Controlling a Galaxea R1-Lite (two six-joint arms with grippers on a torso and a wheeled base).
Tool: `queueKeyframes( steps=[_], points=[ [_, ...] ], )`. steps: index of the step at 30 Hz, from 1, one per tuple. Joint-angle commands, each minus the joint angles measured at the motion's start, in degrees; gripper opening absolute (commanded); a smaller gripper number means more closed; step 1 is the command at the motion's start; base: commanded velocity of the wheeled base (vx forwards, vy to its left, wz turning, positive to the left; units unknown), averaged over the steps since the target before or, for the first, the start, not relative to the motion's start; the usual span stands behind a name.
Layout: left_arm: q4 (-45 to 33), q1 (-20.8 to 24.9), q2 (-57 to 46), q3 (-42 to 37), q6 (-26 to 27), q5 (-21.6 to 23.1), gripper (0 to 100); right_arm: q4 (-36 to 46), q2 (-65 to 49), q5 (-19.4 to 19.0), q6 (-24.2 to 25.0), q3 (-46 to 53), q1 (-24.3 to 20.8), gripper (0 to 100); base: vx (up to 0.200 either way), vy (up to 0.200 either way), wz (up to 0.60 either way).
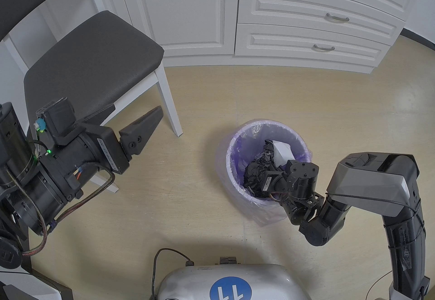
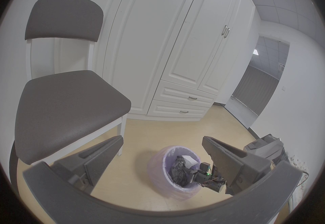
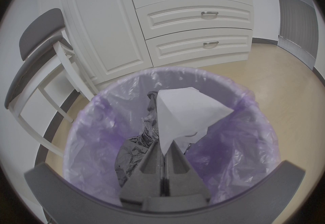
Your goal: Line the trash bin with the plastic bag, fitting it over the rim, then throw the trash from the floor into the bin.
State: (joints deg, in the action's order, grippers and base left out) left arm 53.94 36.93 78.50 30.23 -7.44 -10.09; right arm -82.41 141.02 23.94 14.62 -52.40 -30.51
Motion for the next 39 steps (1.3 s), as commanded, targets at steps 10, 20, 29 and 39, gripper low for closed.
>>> queueKeyframes(
  steps=[10, 20, 29, 39],
  points=[
    [0.02, -0.01, -0.1, -0.09, -0.03, -0.01, 100, -0.21, -2.68, -1.44, -0.03, 4.49, -3.06, 0, 0.0, 0.0, 0.0],
    [0.02, -0.01, -0.1, -0.09, -0.03, -0.01, 100, -0.21, -0.48, -1.44, 0.5, 1.68, -1.65, 0, 0.0, 0.0, 0.0],
    [0.02, -0.01, -0.1, -0.09, -0.03, -0.01, 100, 0.32, 0.04, -1.44, 0.41, 1.59, -1.65, 0, 0.0, 0.0, 0.0],
    [0.02, -0.01, -0.01, -0.09, 0.05, -0.01, 100, 0.32, 1.71, -1.35, 0.15, 0.8, -1.57, 0, 0.0, 0.0, 0.0]
  ],
)
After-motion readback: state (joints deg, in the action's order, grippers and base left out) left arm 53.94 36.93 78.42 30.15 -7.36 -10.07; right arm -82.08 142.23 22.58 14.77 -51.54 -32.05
